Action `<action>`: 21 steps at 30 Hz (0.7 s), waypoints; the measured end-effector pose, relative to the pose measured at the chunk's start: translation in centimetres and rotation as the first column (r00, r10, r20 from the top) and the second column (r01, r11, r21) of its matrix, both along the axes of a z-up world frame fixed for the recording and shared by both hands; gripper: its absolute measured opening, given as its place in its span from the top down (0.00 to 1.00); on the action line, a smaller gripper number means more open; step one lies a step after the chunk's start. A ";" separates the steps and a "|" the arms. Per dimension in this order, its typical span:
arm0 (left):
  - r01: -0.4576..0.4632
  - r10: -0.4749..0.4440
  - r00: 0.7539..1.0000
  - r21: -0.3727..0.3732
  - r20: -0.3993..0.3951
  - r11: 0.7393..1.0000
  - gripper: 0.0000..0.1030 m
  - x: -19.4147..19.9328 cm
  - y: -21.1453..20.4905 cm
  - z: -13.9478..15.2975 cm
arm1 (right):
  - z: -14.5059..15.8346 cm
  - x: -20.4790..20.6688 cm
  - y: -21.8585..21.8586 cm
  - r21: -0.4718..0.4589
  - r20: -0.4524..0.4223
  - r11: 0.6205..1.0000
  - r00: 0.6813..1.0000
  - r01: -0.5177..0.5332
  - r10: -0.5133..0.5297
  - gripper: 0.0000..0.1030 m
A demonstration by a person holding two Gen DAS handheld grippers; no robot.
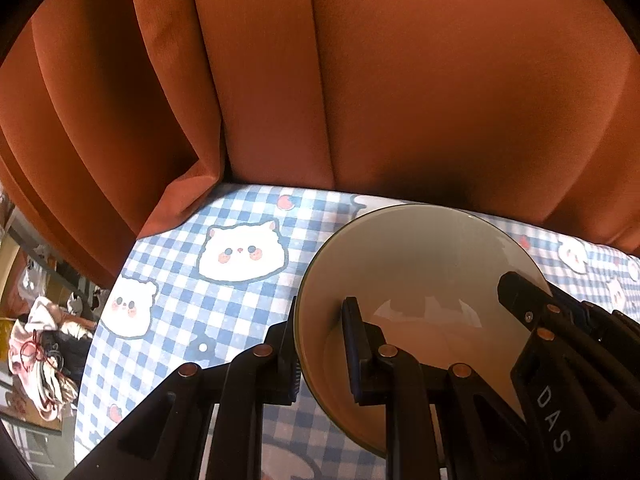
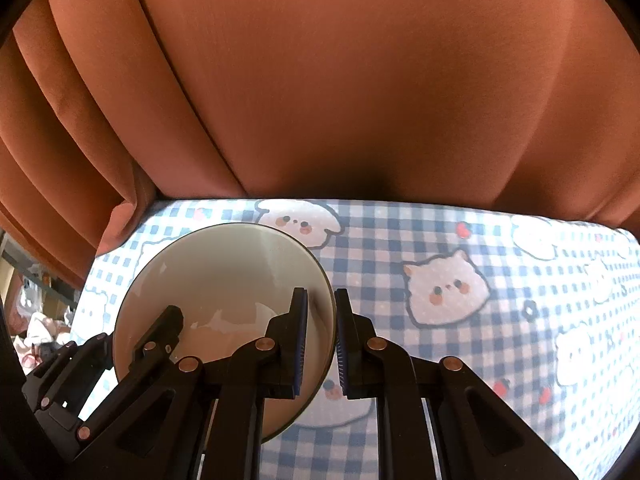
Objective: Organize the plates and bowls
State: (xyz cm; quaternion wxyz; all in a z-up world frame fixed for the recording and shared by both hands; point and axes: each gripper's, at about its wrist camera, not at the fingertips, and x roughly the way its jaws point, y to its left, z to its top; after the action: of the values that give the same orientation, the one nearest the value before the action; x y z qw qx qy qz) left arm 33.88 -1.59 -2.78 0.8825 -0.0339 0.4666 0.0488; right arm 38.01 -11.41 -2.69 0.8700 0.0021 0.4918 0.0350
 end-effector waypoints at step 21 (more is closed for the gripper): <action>0.162 -0.159 0.983 -0.026 0.089 0.986 0.85 -8.0 -0.1 5.3 | 7.2 -10.2 0.1 -0.047 0.096 0.987 0.985 0.151 -0.146 0.84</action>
State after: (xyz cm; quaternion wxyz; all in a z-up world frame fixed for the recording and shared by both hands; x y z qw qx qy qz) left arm 25.84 -1.70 2.52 0.9021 -0.0129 0.4301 -0.0320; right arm 27.79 -11.34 4.50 0.8916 0.0138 0.4505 -0.0433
